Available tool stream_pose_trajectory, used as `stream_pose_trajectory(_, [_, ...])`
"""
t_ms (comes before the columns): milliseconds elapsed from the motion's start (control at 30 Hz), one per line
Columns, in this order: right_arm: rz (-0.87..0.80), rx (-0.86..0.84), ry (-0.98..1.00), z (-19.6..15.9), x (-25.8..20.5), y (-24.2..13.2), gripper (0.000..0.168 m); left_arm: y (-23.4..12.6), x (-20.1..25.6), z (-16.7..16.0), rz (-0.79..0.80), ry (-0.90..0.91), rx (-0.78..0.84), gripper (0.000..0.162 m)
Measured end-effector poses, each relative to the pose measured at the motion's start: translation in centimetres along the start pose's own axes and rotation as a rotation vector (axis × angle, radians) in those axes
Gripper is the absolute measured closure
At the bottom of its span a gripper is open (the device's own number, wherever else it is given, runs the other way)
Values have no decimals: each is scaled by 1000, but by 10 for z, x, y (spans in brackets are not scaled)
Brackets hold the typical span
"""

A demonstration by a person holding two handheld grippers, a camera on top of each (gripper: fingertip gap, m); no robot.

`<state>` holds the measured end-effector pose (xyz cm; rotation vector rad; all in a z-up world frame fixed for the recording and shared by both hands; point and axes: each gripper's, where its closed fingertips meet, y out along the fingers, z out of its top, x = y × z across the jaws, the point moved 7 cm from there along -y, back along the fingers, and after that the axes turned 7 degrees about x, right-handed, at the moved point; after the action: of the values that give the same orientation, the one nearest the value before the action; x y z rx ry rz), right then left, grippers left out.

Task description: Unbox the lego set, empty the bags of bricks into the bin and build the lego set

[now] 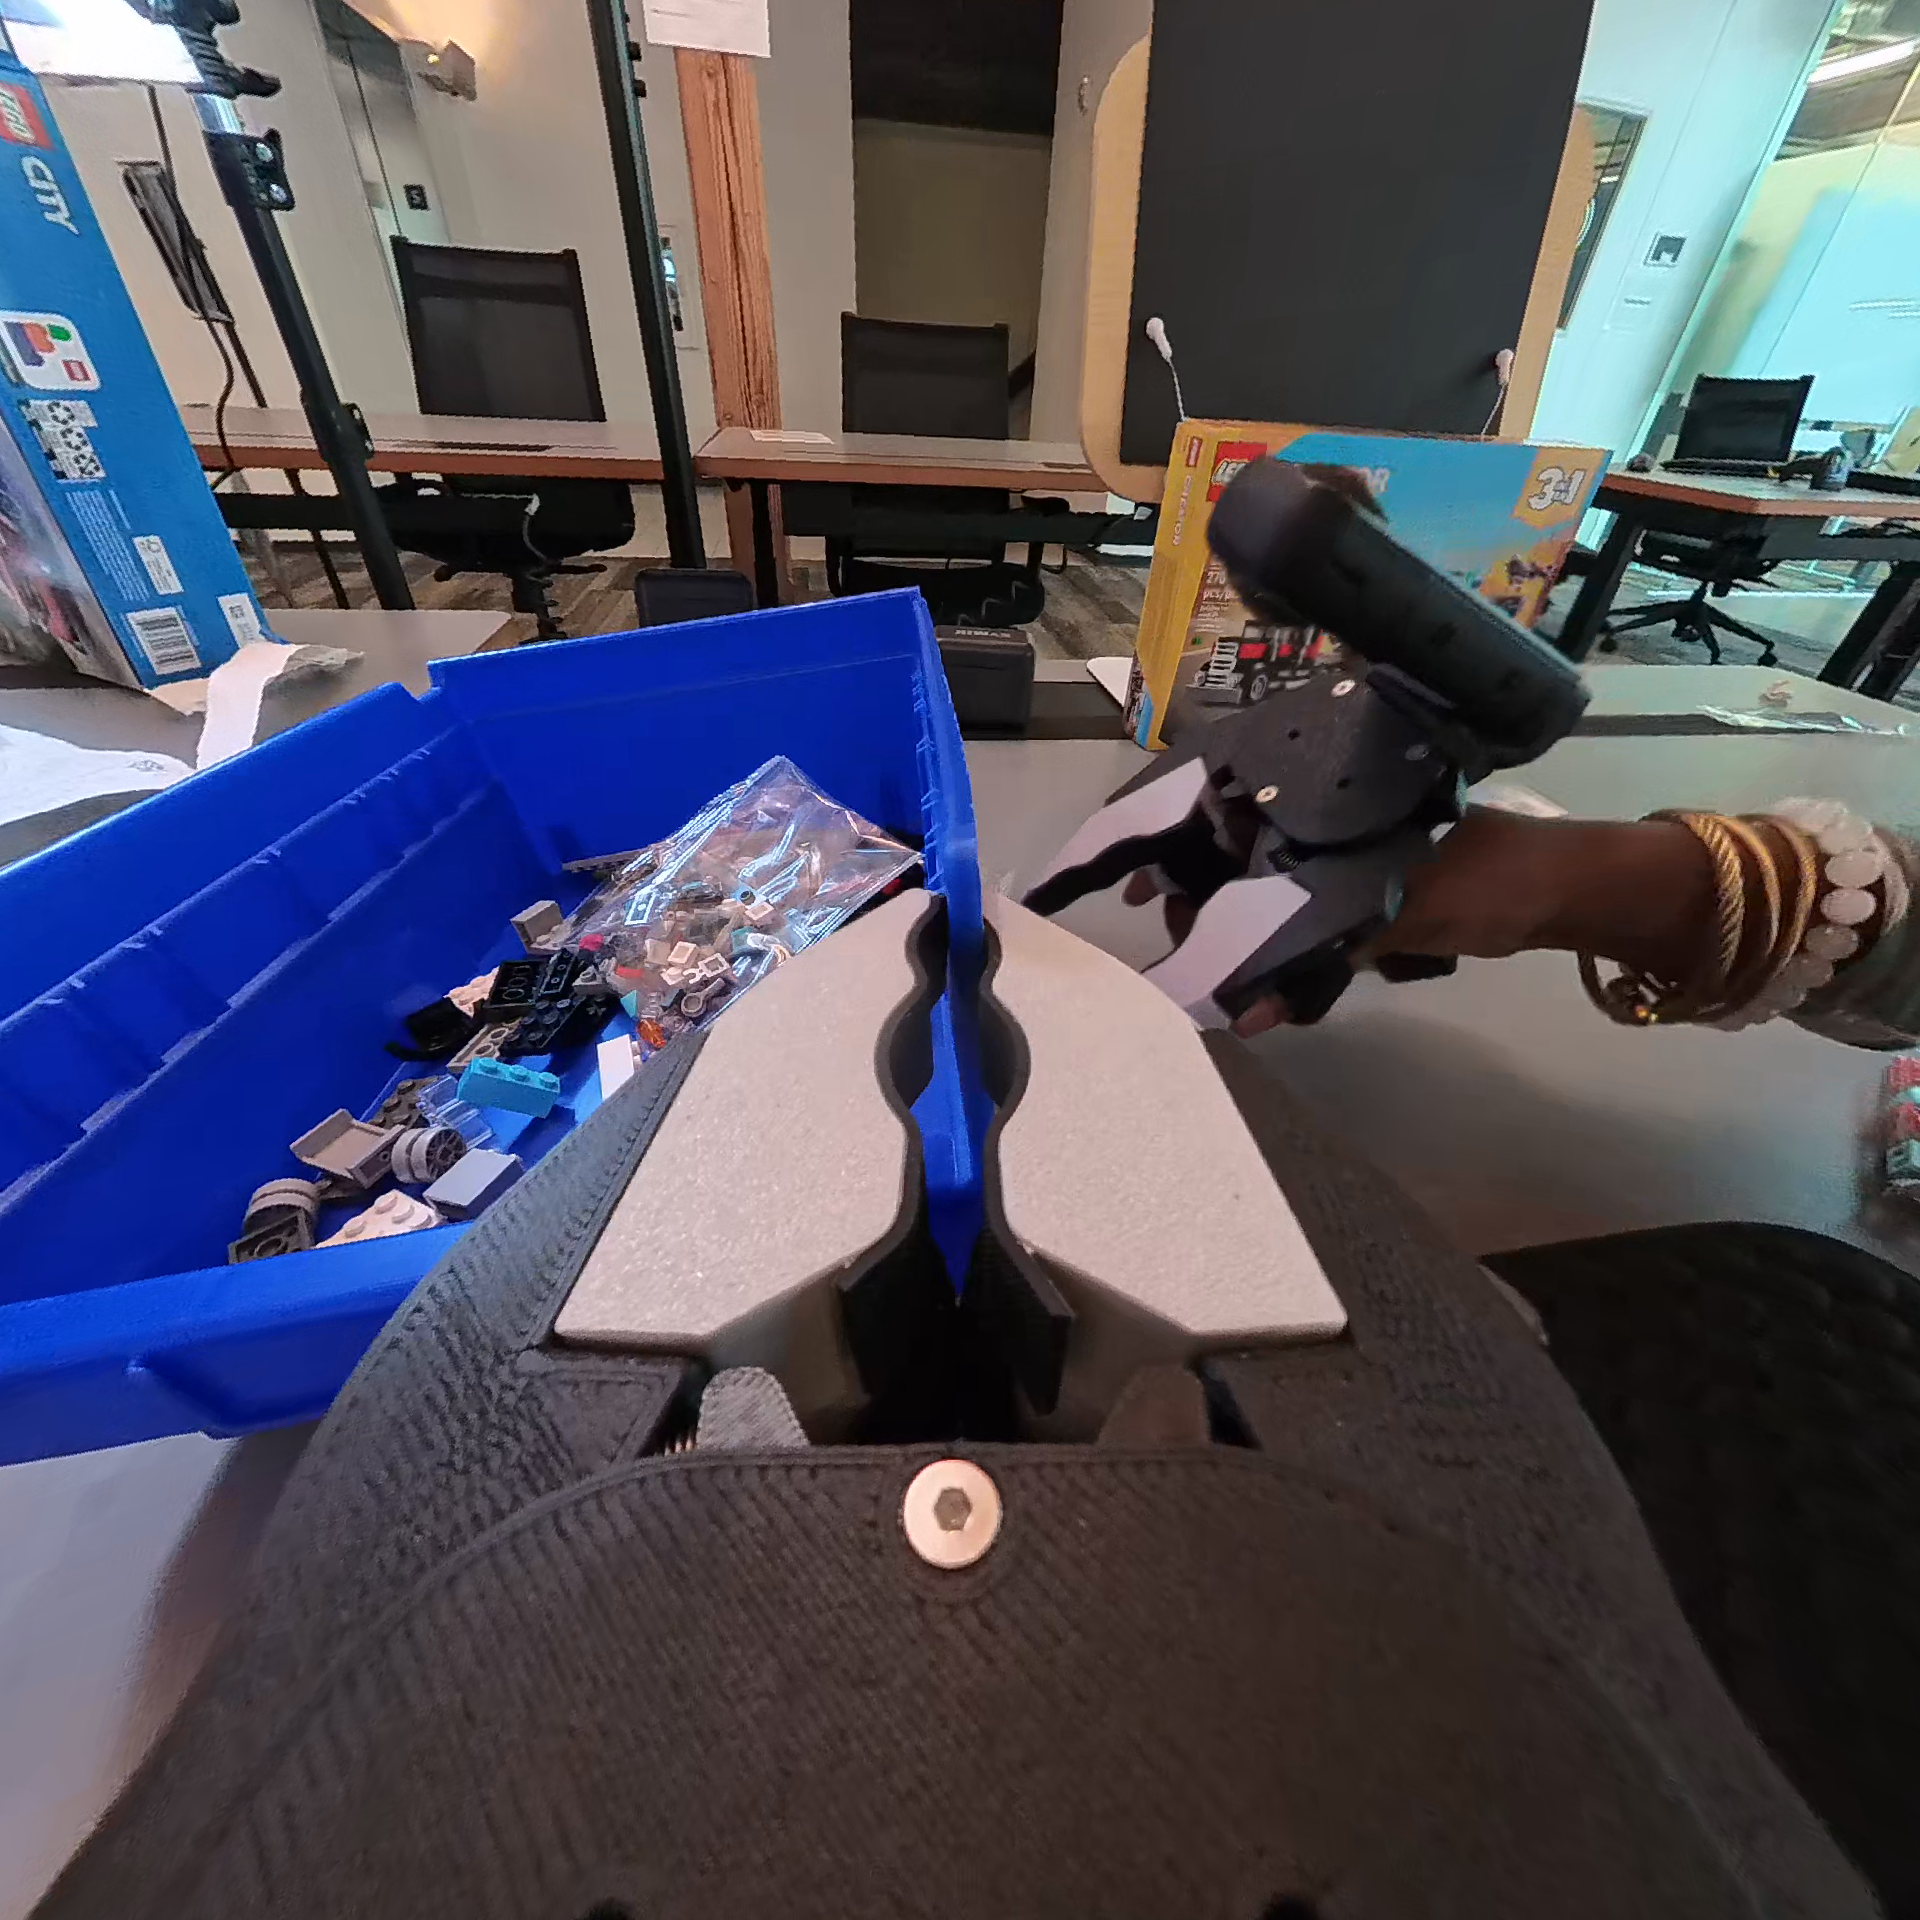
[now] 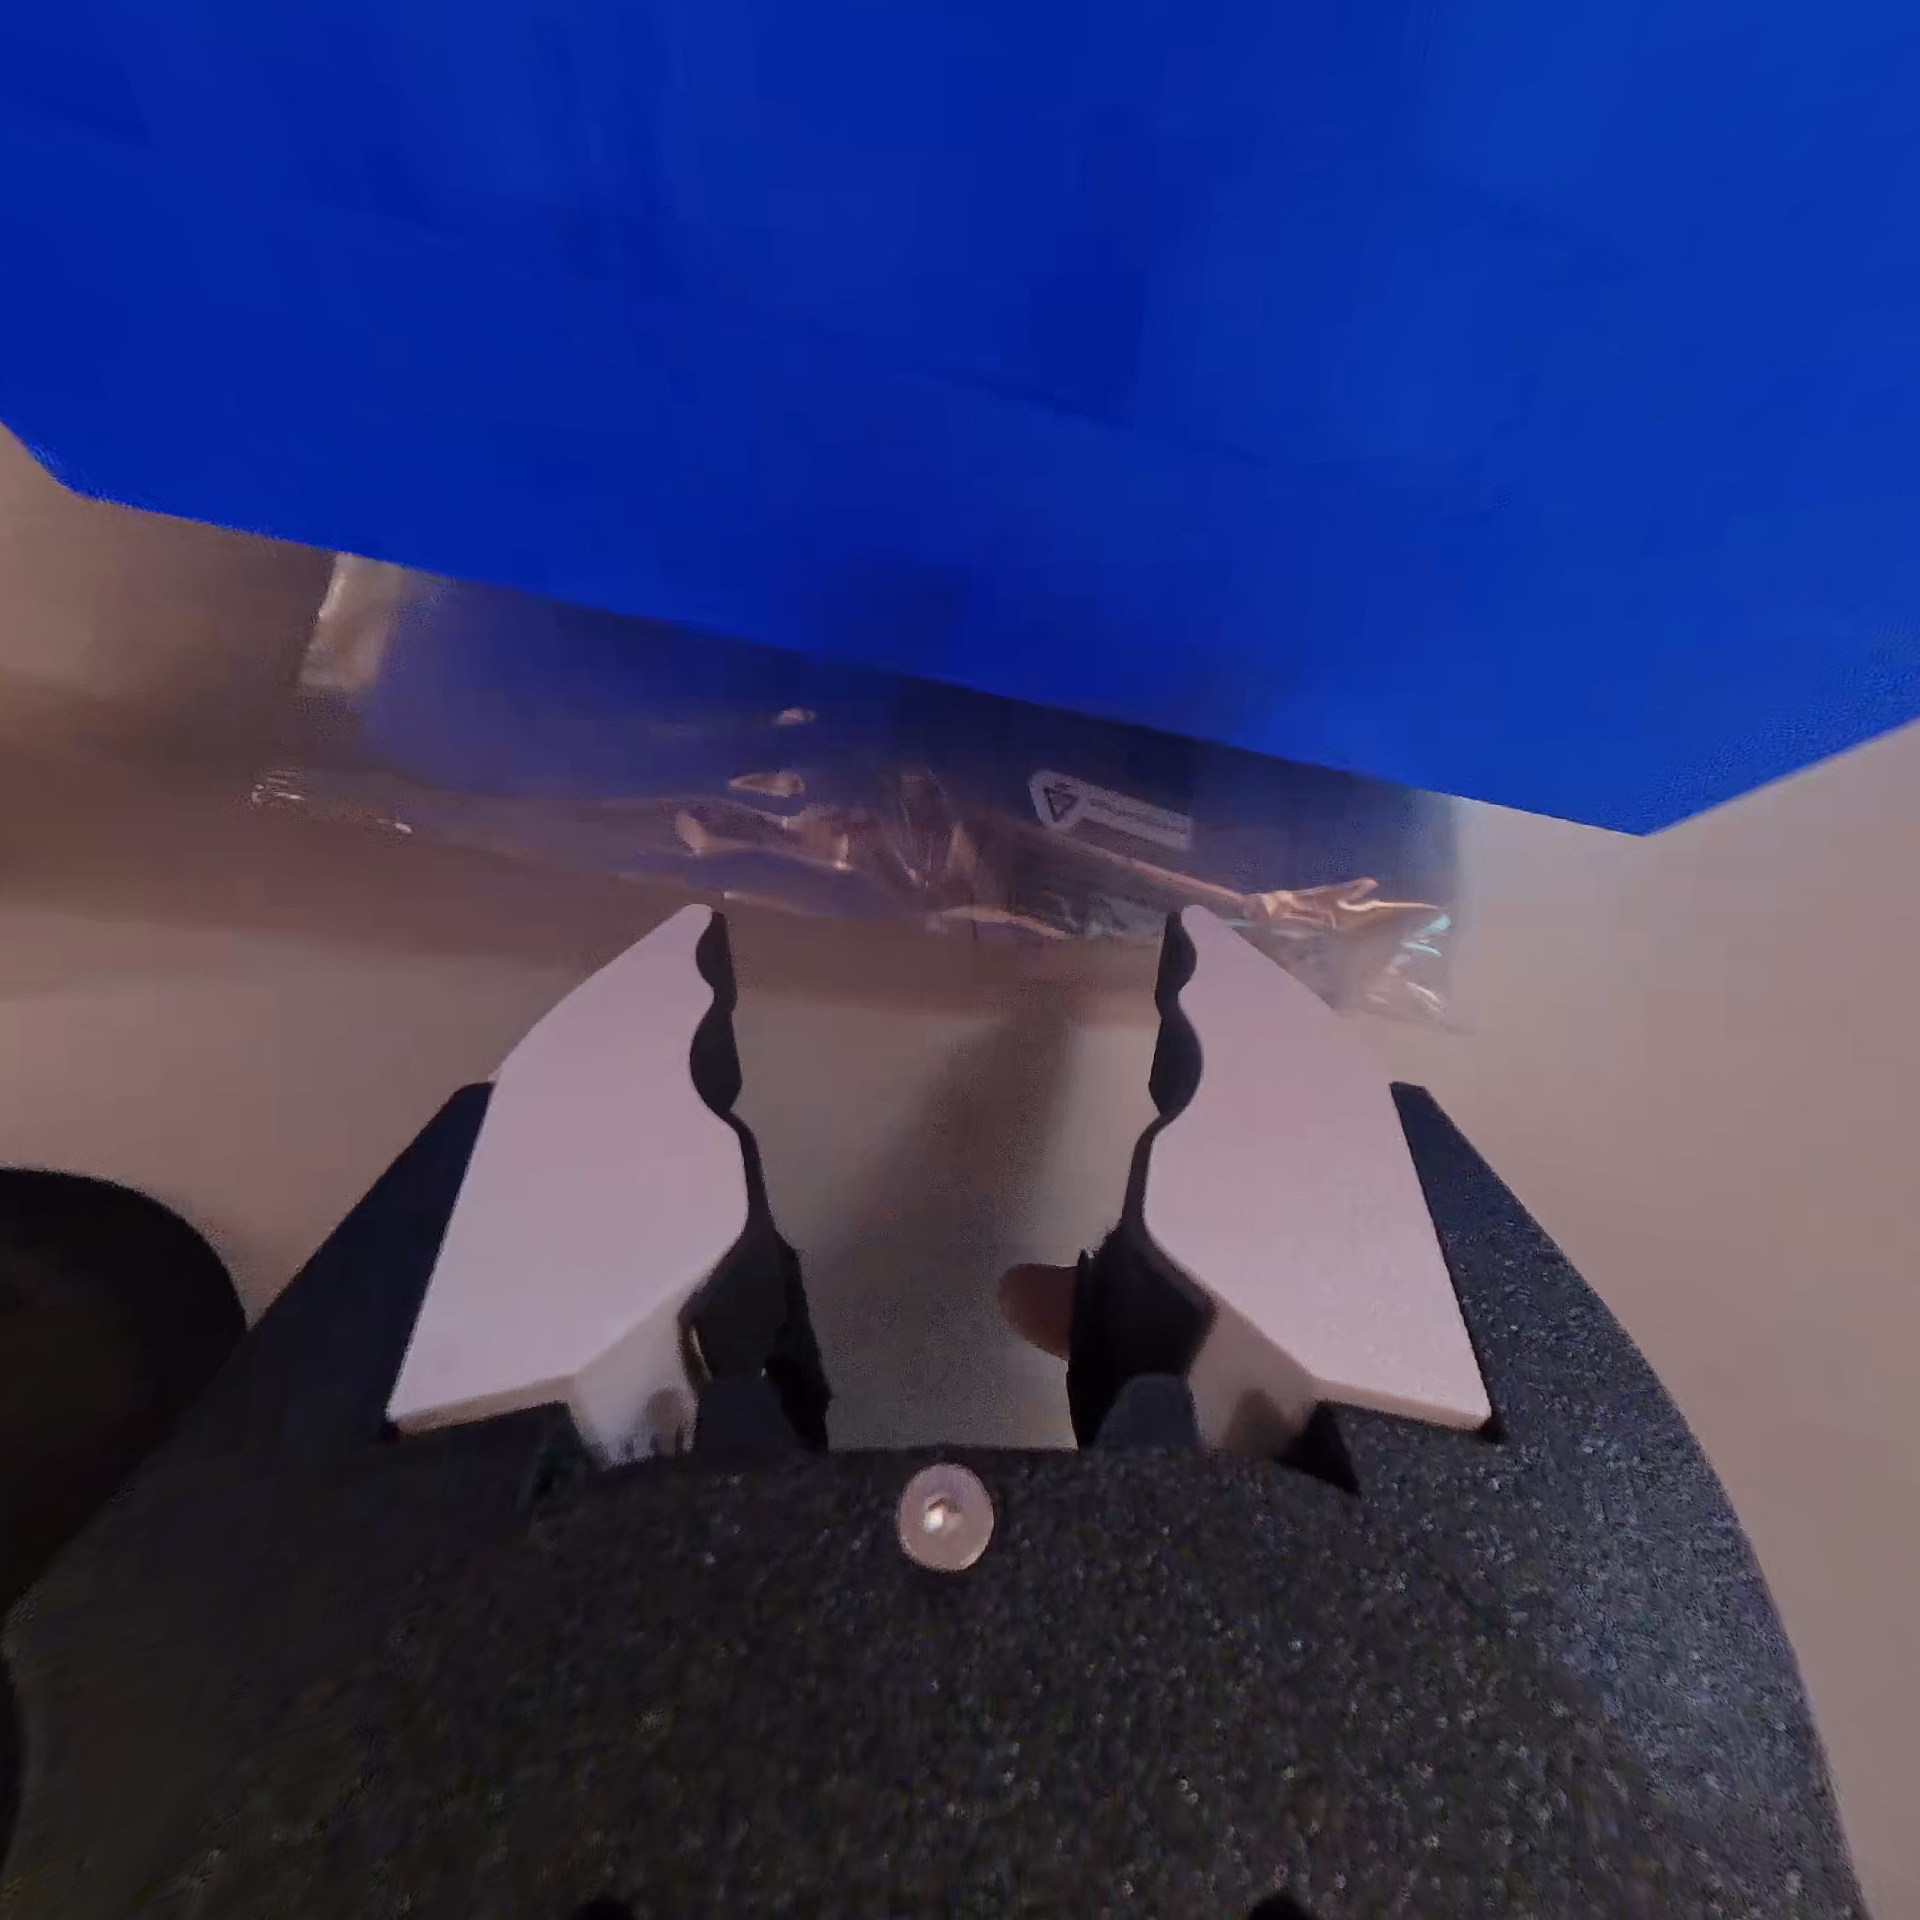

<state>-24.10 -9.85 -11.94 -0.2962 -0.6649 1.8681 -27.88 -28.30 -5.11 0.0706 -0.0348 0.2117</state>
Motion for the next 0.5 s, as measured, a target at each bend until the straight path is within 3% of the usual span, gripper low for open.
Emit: stream_pose_trajectory(500, [-29, 21, 124, -6, 11, 33, 103, -18, 16, -15, -66, -39, 71, 159])
